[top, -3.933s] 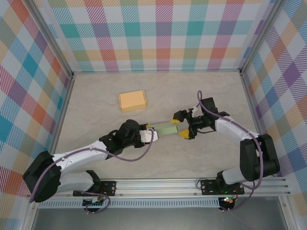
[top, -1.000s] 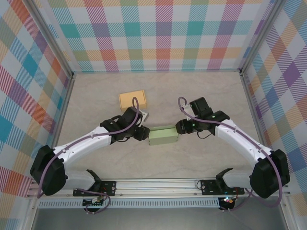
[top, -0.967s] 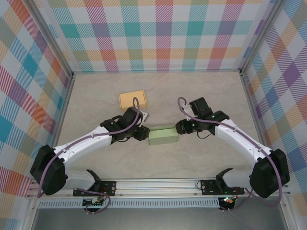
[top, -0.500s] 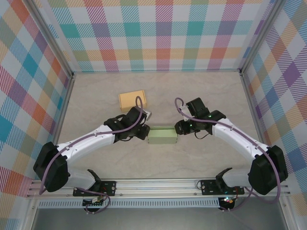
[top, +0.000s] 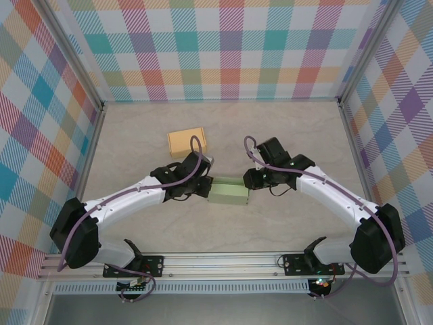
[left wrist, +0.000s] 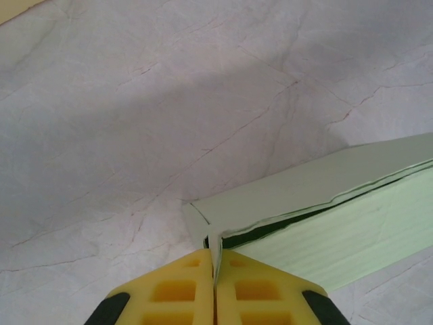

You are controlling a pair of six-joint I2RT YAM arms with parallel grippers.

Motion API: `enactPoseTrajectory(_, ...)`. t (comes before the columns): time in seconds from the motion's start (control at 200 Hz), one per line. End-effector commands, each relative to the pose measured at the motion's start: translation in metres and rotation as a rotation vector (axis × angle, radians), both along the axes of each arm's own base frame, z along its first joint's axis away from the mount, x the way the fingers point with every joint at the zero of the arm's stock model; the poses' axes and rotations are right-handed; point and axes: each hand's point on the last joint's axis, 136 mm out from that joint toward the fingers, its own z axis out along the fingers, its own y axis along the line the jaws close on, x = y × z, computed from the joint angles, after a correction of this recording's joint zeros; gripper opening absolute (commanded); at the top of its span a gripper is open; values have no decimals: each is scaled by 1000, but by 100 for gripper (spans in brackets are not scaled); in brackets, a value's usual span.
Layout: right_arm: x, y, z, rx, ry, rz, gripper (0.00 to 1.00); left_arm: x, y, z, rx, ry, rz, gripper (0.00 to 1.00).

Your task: Fold the paper box

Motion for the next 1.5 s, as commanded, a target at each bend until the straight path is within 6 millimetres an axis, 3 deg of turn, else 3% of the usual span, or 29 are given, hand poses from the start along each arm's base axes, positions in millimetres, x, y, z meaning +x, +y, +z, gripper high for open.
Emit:
enactPoseTrajectory(0.0,0,7,6,18,19,-40,24,1,-16,13,-58,-16,2,6)
enactPoseTrajectory(0.285,2,15,0,22,13,-90,21,1,-16,2,-81,-12,64,0)
enactPoseTrajectory(0.58,5,14,-4,-27,-30,-133,21,5,-3,-1,-89,-75,164,0)
enactPoseTrajectory(0.77,7,13,-4,-41,-81,-168,13,11,2,5,-123,-146,221,0)
enactPoseTrajectory(1.06,7,16,-9,-36,-140,-193,8,12,10,-3,-112,-173,272,0)
enactPoseTrajectory(1.325,3,15,-1,-5,-185,-234,8,12,14,-4,-136,-206,313,0)
enactPoseTrajectory(1.495,5,19,7,23,-246,-228,4,15,14,6,-183,-252,332,0)
